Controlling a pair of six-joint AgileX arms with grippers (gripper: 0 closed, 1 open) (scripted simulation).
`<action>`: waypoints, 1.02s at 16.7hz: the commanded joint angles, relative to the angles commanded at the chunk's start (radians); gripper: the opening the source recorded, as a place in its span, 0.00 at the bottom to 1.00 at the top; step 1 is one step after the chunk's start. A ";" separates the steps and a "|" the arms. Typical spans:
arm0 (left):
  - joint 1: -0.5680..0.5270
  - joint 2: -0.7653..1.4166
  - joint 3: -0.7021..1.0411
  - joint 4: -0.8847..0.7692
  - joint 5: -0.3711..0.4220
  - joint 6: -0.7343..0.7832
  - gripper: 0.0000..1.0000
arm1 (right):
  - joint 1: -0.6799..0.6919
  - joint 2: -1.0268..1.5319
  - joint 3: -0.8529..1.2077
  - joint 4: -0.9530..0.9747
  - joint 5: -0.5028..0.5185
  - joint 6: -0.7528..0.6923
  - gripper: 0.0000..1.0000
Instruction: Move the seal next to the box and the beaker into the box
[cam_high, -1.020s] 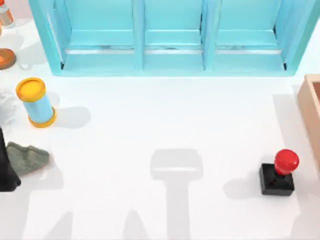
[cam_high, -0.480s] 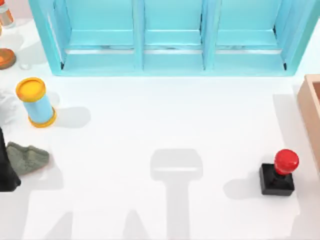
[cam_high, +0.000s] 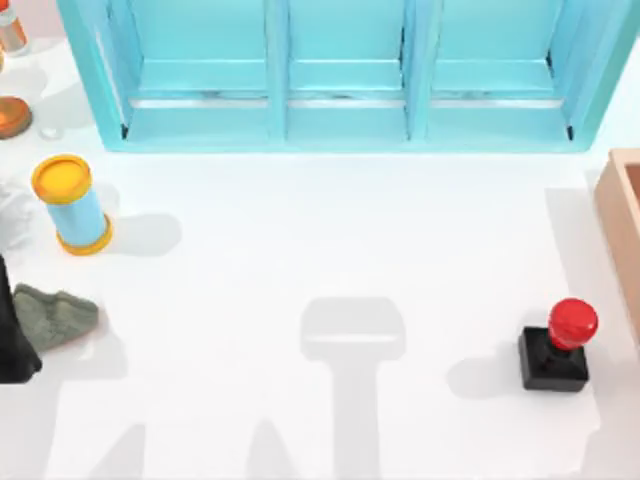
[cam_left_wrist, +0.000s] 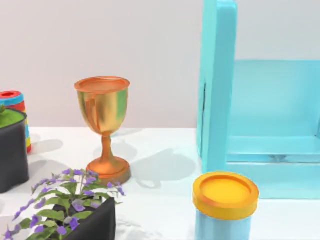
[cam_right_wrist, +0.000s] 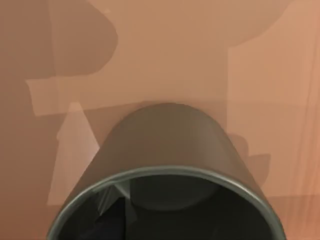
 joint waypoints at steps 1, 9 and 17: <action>0.000 0.000 0.000 0.000 0.000 0.000 1.00 | 0.000 0.000 0.000 0.000 0.000 0.000 1.00; 0.000 0.000 0.000 0.000 0.000 0.000 1.00 | 0.014 -0.018 0.115 -0.130 0.010 0.014 1.00; 0.000 0.000 0.000 0.000 0.000 0.000 1.00 | 0.000 -0.072 0.331 -0.398 0.011 -0.006 1.00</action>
